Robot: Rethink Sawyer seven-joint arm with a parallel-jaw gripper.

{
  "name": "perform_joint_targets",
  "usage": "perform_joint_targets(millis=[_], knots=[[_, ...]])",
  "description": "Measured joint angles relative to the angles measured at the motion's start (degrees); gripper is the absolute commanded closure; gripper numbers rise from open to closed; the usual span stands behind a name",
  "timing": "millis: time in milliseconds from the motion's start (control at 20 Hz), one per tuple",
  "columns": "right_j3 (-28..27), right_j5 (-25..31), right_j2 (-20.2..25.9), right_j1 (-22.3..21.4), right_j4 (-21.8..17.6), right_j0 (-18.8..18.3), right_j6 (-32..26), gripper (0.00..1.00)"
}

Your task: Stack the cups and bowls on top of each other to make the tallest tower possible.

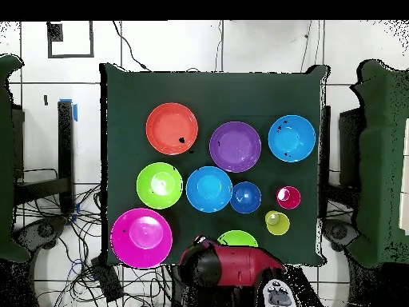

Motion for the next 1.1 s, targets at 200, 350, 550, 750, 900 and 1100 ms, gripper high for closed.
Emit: perform_joint_targets(millis=[200, 350, 550, 750, 900, 1100], knots=[[-0.66, 0.0, 0.14, 0.0, -0.05, -0.1, 0.0, 1.0], [-1.1, 0.0, 0.54, 0.0, -0.06, -0.15, 0.0, 1.0], [-1.32, 0.01, 1.18, 0.0, -0.06, -0.39, 0.0, 1.0], [-1.49, 0.01, 1.84, 0.01, -0.06, -0.68, 0.0, 1.0], [-1.62, 0.01, 2.3, -0.01, -0.06, -0.78, 0.0, 1.0], [-1.72, 0.14, 2.94, -0.18, -0.06, -0.93, 0.0, 1.0]])
